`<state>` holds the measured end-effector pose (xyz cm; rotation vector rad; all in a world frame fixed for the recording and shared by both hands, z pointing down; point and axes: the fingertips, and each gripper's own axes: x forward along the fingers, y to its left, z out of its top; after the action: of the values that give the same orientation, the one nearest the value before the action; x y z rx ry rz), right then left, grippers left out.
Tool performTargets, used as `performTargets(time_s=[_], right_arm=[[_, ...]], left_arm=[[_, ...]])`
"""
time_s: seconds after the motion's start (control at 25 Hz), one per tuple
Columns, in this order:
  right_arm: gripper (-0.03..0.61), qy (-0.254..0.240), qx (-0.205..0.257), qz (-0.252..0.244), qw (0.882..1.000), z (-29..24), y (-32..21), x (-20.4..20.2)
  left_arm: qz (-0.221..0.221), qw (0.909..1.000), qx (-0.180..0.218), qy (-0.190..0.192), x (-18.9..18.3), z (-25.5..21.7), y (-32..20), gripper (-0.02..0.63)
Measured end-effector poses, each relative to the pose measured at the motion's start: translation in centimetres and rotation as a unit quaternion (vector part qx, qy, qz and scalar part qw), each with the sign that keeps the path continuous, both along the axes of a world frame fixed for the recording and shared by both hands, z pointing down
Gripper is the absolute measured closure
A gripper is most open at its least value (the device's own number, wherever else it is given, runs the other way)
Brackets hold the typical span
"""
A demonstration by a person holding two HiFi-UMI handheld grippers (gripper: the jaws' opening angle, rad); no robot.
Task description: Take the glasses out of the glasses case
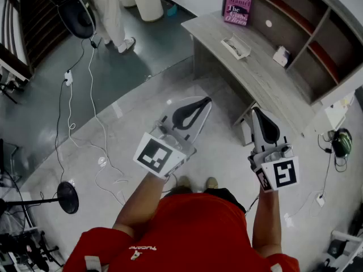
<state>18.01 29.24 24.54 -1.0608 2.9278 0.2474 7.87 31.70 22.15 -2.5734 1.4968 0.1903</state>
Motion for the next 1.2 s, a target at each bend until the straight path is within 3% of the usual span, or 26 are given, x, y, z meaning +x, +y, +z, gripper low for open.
performTargets(time_s=[0.48,0.72,1.0,1.2], right_arm=[[0.574,-0.017,-0.005,-0.003,1.000,0.1,1.1,-3.4],[0.575,-0.006,-0.003,0.014,1.000,0.8,0.9,-6.2],[0.574,0.011,-0.011,0.039,0.999,2.2,-2.1,-7.3],[0.574,0.033,0.002,0.046,0.998,3.1,-7.6,-8.1]], left_arm=[[0.013,0.9998,-0.013,-0.001,-2.8,1.6,1.2,0.604],[0.026,0.9995,-0.013,0.011,-6.0,2.5,1.5,0.604],[0.025,0.9991,-0.031,0.017,-9.1,4.2,-1.3,0.604],[0.016,0.9992,-0.036,0.008,-11.0,5.1,-6.6,0.604]])
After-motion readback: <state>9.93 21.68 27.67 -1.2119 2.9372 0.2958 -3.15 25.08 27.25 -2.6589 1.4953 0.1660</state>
